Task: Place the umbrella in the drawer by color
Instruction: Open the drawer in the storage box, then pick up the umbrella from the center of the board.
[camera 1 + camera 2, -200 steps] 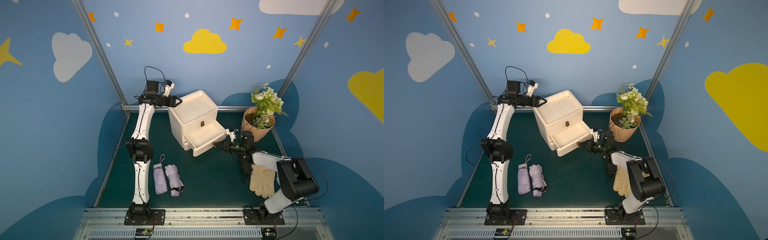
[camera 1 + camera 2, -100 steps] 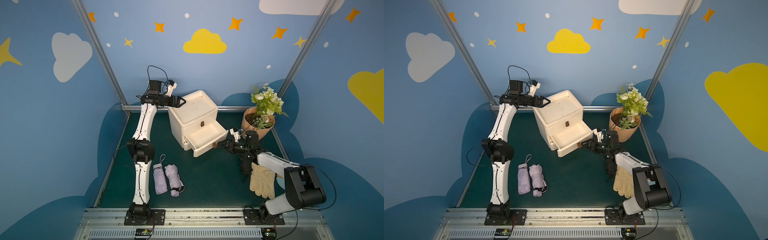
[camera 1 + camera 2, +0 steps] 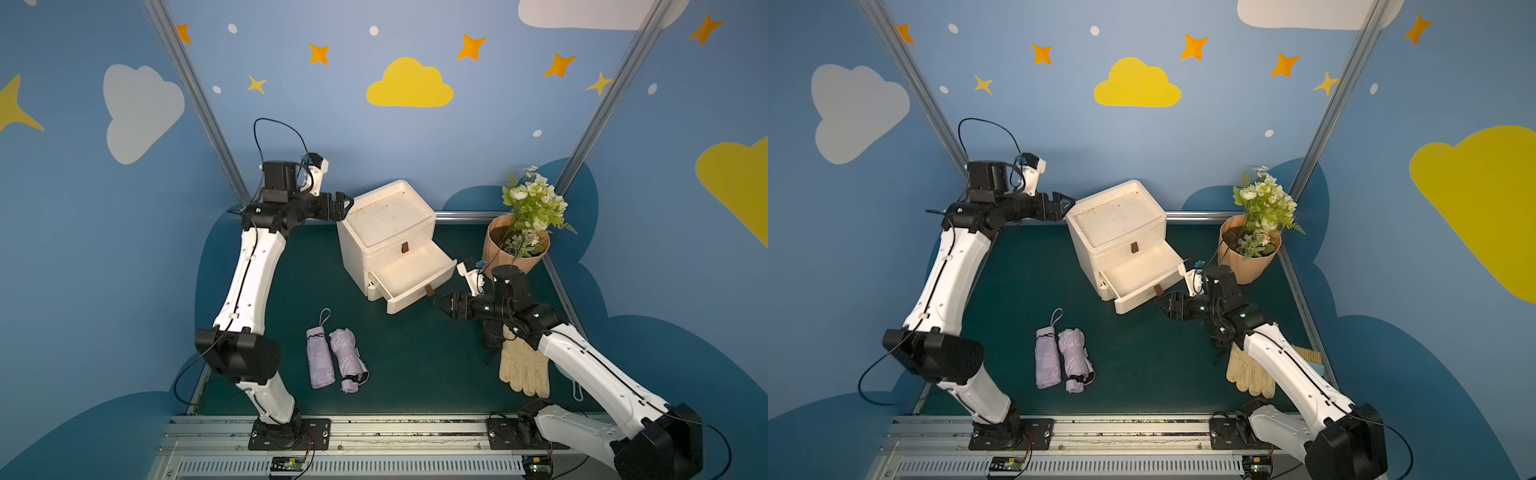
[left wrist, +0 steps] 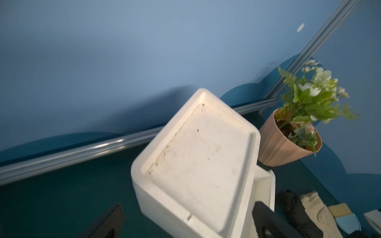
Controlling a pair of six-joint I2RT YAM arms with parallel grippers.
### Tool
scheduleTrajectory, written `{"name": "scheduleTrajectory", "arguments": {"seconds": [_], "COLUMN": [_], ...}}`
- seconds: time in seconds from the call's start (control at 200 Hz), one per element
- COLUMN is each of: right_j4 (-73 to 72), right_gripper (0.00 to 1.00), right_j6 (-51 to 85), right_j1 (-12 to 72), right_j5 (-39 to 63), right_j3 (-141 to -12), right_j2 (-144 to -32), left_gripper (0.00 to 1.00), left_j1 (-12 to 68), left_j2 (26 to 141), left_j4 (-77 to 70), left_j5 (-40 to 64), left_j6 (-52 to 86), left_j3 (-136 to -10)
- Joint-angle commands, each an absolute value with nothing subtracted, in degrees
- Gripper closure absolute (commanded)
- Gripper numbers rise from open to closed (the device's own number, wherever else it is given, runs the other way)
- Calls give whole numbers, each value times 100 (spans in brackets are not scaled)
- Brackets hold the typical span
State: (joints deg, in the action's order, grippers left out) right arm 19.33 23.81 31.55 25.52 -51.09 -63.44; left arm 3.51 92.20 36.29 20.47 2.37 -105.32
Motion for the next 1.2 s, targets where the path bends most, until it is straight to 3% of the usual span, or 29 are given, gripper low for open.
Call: {"name": "scheduleTrajectory", "arguments": {"seconds": [0.0,0.125,0.335,0.541,0.791,1.191], "right_j4": [2628,2653,3265,3841,4833,5998], "right_gripper": [24,17,6,5,3,2], "right_j6": [2111,1981,1414,825,354,290], "right_j1": [3728,4567,5917,6485,6748,6812], "right_j5": [1952,1670,908,830,855,1195], "right_j3": [-5417,-5817,-7093,-8341,-9865,-11805], "right_j2": [-6492,-7021,-8640,-10192,-11698,-13166], "left_gripper": [0,0,0,0,0,0], "left_j1": [325,324,305,271,218,211], "left_j2": [8091,6702,4870,3271,2119,2107], "left_j4": [2438,2093,2471,2837,3330,3446], "left_j5": [1596,1374,-31,-1501,-2078,-2105], "left_j6": [689,1223,1858,2136,2215,2274], "left_j3": [-8907,-7227,-5470,-4161,-3757,-3794]}}
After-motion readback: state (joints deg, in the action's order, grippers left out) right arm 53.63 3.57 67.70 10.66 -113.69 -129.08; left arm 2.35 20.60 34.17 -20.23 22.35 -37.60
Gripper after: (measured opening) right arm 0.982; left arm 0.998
